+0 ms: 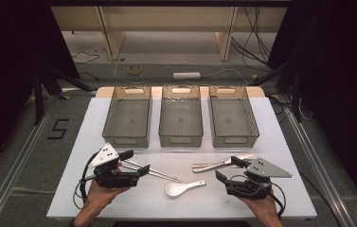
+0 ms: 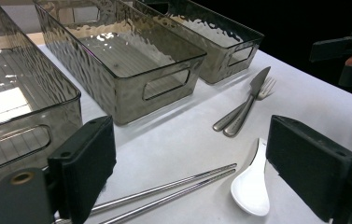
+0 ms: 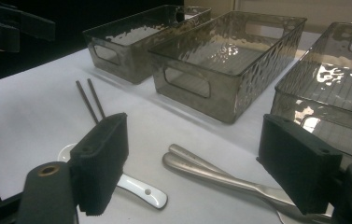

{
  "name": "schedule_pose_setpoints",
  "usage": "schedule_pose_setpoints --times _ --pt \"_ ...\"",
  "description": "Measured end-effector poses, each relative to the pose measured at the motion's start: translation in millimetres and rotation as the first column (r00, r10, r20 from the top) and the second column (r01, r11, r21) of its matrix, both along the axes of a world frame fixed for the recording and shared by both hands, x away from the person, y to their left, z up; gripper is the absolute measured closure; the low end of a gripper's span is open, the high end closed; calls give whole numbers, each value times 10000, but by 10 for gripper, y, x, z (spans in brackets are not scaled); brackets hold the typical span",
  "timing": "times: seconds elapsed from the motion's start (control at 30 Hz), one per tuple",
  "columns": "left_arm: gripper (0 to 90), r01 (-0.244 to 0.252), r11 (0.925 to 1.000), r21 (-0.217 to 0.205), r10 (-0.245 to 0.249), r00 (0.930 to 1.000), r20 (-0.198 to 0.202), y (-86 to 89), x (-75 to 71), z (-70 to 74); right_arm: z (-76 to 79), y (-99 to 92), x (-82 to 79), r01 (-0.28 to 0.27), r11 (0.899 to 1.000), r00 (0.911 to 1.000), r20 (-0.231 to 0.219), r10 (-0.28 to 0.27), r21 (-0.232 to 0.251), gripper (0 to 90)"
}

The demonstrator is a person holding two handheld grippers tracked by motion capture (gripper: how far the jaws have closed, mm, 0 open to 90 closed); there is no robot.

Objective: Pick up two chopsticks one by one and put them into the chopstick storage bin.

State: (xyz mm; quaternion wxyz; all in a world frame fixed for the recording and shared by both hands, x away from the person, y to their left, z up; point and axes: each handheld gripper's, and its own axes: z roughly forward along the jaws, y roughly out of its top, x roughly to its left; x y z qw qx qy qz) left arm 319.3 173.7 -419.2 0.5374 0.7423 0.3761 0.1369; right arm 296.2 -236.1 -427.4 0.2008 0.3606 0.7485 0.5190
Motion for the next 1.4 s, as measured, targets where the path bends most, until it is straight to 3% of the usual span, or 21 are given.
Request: schedule_pose_setpoints --times 0.37,0.57,0.73,0.93,1.2,1.27,1.4 --pt "154 89 9997 248 -87 9999 -85 -3 23 15 -3 2 1 31 10000 10000 -76 -31 -81 255" --pt "155 681 9882 1369 -596 9961 -652 -39 124 32 -6 1 3 55 9999 9999 -89 -56 -111 257" --pt "157 1023 9711 2159 -774 9896 -1210 -89 188 95 -14 6 7 8 9999 9999 -135 -10 -161 258" --pt "158 1537 9364 3156 -1031 9798 -1711 -156 262 124 -14 0 11 28 9999 9998 -172 -30 -133 259" --pt "162 1695 9198 3538 -970 9721 -2134 -162 386 136 -12 -4 9 -10 9999 9999 -161 7 -129 260" --pt "162 1825 9102 3719 -1046 9699 -2198 -174 418 146 -12 -4 10 -11 9999 9999 -169 9 -119 260" --pt "164 2107 8812 4231 -1091 9617 -2516 -214 506 157 -13 1 9 -30 9999 9998 -187 28 -129 261"
